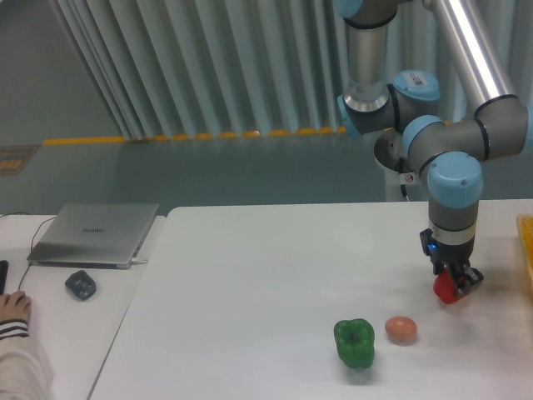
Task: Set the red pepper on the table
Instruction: 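Open the gripper to release the red pepper and lift slightly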
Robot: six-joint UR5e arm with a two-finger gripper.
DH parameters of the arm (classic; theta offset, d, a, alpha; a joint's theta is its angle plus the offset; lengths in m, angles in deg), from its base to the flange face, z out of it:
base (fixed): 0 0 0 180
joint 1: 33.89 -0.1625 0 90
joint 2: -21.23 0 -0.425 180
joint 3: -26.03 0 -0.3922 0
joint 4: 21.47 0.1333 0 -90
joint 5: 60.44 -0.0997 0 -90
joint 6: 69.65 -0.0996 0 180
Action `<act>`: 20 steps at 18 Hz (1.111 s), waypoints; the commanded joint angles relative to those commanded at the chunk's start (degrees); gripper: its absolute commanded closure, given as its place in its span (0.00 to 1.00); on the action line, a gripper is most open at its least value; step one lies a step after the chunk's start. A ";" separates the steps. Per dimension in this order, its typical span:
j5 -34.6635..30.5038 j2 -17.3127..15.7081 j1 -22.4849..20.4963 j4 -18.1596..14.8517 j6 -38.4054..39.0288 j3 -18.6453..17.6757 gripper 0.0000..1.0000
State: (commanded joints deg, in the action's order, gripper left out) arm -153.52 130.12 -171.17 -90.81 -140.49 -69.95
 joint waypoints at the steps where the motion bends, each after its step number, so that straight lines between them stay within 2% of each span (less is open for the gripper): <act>1: 0.00 0.00 0.00 0.00 -0.17 0.17 0.00; 5: 0.26 -0.26 0.00 0.09 -0.44 0.97 0.00; 7: 0.70 -0.44 0.26 -0.17 -0.53 2.72 0.00; 11: 0.79 -0.61 0.53 1.67 -0.97 3.86 0.00; 14: 0.70 -0.79 1.14 1.15 -4.91 6.24 0.00; 16: 0.79 -1.05 1.58 -0.60 -7.99 7.55 0.00; 20: 0.97 -1.06 2.46 -7.54 -12.12 11.77 0.00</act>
State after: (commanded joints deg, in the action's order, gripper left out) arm -152.55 129.07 -168.71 -98.36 -152.61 -58.18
